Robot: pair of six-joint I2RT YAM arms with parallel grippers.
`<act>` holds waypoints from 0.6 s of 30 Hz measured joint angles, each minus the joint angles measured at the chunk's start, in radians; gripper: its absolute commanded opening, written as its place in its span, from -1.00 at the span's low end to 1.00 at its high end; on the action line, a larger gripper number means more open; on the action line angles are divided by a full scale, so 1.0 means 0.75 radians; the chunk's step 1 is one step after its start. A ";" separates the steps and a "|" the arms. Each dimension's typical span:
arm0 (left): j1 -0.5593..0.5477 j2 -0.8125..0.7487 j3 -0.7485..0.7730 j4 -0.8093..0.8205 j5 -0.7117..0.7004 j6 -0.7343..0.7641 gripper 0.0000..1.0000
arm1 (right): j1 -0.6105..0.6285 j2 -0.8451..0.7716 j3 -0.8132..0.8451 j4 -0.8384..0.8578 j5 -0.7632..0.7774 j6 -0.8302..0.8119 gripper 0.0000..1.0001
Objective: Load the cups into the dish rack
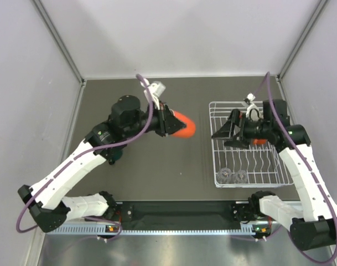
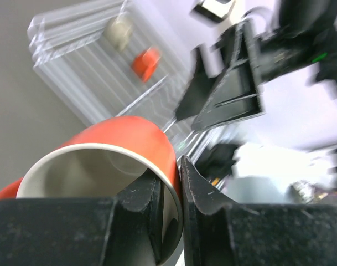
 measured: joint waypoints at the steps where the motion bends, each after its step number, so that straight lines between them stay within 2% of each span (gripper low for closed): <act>1: 0.017 -0.030 -0.027 0.082 0.022 -0.035 -1.00 | 0.003 -0.004 0.021 0.032 -0.025 0.035 1.00; 9: 0.109 -0.093 -0.141 0.660 0.100 -0.459 -1.00 | 0.055 -0.082 0.159 0.404 -0.186 0.347 0.99; 14: 0.110 -0.051 -0.254 0.942 0.114 -0.787 -1.00 | 0.099 -0.102 0.173 0.614 -0.211 0.482 0.99; 18: 0.110 -0.030 -0.364 1.075 0.100 -1.027 -1.00 | 0.159 -0.078 0.223 0.665 -0.191 0.502 0.99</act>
